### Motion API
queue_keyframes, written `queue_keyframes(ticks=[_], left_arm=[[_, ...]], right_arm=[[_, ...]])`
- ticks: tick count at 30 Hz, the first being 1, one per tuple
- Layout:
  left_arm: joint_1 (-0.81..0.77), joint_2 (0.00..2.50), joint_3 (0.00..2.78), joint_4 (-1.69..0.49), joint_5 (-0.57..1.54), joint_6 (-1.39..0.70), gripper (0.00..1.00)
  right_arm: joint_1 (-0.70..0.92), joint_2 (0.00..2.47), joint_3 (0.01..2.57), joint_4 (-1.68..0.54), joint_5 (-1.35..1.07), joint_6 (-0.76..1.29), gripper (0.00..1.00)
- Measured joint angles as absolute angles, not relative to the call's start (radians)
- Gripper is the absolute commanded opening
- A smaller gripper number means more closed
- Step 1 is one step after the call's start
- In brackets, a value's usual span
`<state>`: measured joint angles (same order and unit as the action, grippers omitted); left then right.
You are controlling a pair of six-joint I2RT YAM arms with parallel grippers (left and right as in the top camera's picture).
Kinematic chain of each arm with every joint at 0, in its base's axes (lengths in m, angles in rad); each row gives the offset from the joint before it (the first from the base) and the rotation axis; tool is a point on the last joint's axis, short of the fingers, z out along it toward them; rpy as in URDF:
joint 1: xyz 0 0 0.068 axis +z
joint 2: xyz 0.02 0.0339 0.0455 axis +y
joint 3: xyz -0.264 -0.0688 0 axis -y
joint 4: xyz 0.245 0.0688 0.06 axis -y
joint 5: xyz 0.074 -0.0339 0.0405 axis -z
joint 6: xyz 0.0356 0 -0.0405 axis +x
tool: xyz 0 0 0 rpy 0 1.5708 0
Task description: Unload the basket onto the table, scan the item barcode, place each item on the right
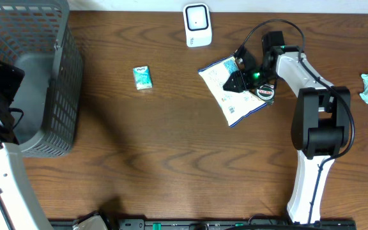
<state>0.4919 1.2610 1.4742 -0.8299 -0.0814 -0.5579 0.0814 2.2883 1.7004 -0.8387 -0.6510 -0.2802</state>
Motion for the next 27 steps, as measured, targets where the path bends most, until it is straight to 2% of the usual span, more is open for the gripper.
queue_keyframes(ticks=[1,2,3,4,10,16,21,27], left_arm=[[0.492,1.261,1.474,-0.83,-0.081,-0.558,0.98],[0.492,1.261,1.474,-0.83,-0.081,-0.558,0.98],[0.492,1.261,1.474,-0.83,-0.081,-0.558,0.98],[0.492,1.261,1.474,-0.83,-0.081,-0.558,0.98],[0.492,1.261,1.474,-0.83,-0.081,-0.558,0.98],[0.492,1.261,1.474,-0.83,-0.081,-0.558,0.98],[0.492,1.261,1.474,-0.83,-0.081,-0.558,0.98],[0.492,1.261,1.474,-0.83,-0.081,-0.558,0.98]], right_arm=[[0.084,2.29,1.7,-0.841,-0.651,-0.283,0.31],[0.087,2.291,1.7,-0.844,-0.652,-0.281,0.26],[0.09,2.292,1.701,-0.845,-0.654,-0.28,0.09],[0.095,2.293,1.701,-0.847,-0.66,-0.281,0.01],[0.102,2.296,1.707,-0.849,-0.745,-0.265,0.01],[0.084,2.296,1.707,-0.816,-0.963,-0.236,0.01],[0.054,2.255,1.706,-0.699,-1.024,-0.173,0.02],[0.074,2.091,1.706,-0.513,-1.044,-0.053,0.02]])
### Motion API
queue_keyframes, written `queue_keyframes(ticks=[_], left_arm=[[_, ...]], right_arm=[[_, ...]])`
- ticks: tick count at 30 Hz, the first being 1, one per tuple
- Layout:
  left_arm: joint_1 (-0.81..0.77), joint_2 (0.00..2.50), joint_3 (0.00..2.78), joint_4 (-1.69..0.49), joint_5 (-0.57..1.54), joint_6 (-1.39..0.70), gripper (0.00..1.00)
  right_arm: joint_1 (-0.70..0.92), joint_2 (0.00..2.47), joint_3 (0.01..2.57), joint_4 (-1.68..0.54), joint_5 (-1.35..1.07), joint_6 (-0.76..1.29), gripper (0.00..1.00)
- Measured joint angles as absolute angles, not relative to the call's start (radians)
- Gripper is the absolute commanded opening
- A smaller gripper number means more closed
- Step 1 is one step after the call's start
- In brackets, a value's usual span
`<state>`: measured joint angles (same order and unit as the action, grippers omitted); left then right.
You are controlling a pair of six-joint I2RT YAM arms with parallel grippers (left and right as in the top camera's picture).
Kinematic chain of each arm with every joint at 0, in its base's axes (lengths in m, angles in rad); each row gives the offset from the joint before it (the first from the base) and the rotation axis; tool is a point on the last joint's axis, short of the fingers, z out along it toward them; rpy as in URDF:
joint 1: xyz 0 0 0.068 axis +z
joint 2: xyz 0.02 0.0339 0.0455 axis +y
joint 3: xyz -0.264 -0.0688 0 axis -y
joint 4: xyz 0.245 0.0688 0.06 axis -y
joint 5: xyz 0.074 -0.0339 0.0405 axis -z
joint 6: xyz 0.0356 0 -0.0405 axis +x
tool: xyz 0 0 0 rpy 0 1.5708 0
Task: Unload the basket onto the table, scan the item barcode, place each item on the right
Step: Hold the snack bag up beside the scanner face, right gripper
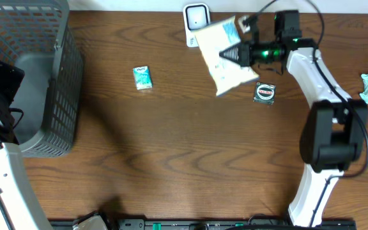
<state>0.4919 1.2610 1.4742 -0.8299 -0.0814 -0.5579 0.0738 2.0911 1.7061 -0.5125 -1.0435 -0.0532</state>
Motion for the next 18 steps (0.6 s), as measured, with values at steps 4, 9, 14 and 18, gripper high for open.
queue_keyframes(ticks=[4,9,14,18], left_arm=[[0.492,1.261,1.474,-0.83,-0.081,-0.558,0.98],[0.492,1.261,1.474,-0.83,-0.081,-0.558,0.98],[0.492,1.261,1.474,-0.83,-0.081,-0.558,0.98],[0.492,1.261,1.474,-0.83,-0.081,-0.558,0.98]], right_arm=[[0.101,1.989,1.707,-0.445,-1.058,0.012,0.02],[0.17,1.952,1.708,-0.377,-0.933,0.22,0.01],[0.242,1.952,1.707,-0.324,-0.784,0.428,0.01],[0.257,1.952,1.707,-0.258,-0.681,0.575,0.01]])
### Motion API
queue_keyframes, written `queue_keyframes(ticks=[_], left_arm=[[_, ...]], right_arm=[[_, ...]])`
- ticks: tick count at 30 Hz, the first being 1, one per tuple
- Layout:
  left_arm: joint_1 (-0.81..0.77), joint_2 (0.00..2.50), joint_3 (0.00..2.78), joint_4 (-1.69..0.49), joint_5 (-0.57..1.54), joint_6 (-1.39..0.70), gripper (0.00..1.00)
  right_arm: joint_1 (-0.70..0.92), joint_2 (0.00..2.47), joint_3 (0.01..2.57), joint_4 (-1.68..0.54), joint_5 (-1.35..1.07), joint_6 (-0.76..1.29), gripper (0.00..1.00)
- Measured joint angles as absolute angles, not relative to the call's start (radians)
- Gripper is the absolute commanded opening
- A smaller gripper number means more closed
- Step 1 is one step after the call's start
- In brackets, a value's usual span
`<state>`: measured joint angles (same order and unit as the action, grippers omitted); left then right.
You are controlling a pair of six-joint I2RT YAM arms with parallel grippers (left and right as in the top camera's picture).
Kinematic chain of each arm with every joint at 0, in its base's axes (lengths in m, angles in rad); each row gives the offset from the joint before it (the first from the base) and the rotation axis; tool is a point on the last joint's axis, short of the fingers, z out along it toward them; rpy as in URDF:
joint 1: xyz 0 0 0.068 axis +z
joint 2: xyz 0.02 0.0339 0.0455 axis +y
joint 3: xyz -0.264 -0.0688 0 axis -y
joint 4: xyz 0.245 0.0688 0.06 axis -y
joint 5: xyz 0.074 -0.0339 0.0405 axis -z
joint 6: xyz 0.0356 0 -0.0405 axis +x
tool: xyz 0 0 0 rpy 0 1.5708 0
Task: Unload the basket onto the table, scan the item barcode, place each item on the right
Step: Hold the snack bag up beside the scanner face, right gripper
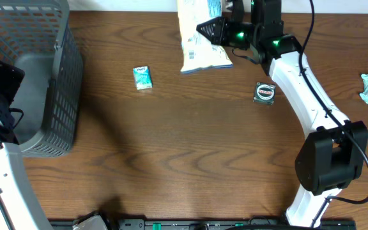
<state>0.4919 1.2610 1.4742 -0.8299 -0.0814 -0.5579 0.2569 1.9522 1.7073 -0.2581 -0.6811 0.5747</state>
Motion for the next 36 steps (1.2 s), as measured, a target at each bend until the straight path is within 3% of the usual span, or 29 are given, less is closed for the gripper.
queue_keyframes(ticks=[11,18,24,36], left_arm=[[0.492,1.261,1.474,-0.83,-0.081,-0.558,0.98],[0.492,1.261,1.474,-0.83,-0.081,-0.558,0.98],[0.492,1.261,1.474,-0.83,-0.081,-0.558,0.98],[0.492,1.261,1.474,-0.83,-0.081,-0.558,0.98]], right_arm=[[0.255,1.952,1.707,-0.19,-0.633,0.643,0.01],[0.253,1.953,1.707,-0.019,-0.791,0.511,0.01],[0.253,1.953,1.707,-0.033,-0.844,0.407,0.01],[0.253,1.953,1.707,-0.11,-0.85,0.385,0.01]])
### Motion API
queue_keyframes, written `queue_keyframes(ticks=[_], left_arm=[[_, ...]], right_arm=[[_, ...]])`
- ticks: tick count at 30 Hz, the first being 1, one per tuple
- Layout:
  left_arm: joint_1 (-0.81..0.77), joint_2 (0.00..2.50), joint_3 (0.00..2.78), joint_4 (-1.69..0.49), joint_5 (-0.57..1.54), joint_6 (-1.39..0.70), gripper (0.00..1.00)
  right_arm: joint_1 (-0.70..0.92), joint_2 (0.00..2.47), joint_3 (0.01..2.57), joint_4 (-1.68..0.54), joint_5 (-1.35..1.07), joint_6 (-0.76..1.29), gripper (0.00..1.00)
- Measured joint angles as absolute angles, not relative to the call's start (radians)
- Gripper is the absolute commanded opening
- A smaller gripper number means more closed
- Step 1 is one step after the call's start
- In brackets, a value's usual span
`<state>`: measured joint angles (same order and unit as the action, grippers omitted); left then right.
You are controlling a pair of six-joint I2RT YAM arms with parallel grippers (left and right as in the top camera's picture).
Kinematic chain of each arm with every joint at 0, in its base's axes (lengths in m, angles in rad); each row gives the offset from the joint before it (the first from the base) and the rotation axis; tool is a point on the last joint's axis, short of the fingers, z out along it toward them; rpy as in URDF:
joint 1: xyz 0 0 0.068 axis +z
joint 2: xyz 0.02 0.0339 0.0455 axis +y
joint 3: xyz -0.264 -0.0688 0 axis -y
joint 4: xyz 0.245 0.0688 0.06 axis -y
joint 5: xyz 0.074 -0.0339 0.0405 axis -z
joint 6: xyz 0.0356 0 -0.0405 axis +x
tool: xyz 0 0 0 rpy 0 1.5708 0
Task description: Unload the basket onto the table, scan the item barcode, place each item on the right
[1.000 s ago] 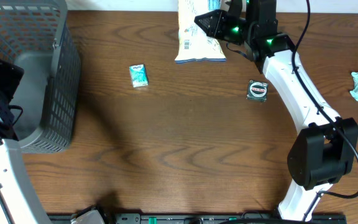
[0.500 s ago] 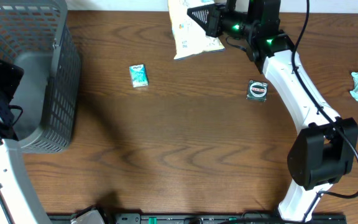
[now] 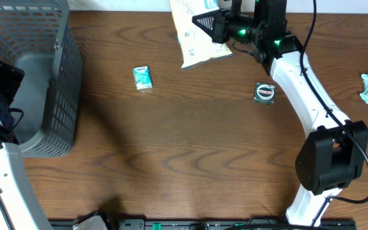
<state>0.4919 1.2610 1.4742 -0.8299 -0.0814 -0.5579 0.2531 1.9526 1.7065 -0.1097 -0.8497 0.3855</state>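
Note:
My right gripper [image 3: 204, 23] is shut on a white printed snack bag [image 3: 193, 39] and holds it up at the table's far edge, the bag hanging tilted below and left of the fingers. The white barcode scanner is hidden behind the lifted bag. The right arm [image 3: 299, 70] reaches in from the right front. My left arm stands at the far left by the basket; its dark end is too unclear to read the fingers.
A grey mesh basket [image 3: 50, 83] fills the far left. A small teal packet [image 3: 143, 77] lies left of centre. A round tin [image 3: 264, 92] sits under the right arm. A crumpled teal and orange wrapper lies at the right edge.
The held bag has shifted a little up and to the left and turned, its lower edge now slanting up to the right. The left arm has not moved.
The right gripper was at the bag lying on the table right of the scanner. Then it held the bag lifted beside the scanner. Then the bag hung over the scanner's place at the far edge, where it stays now, slightly turned.

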Motion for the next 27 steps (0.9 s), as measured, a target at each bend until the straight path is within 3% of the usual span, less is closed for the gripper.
queue_keyframes(ticks=[17,27], left_arm=[[0.492,1.261,1.474,-0.83,-0.081,-0.558,0.98],[0.492,1.261,1.474,-0.83,-0.081,-0.558,0.98]], right_arm=[[0.253,1.953,1.707,-0.159,-0.809,0.39,0.01],[0.294,1.953,1.707,-0.392,-0.58,0.294,0.01]])
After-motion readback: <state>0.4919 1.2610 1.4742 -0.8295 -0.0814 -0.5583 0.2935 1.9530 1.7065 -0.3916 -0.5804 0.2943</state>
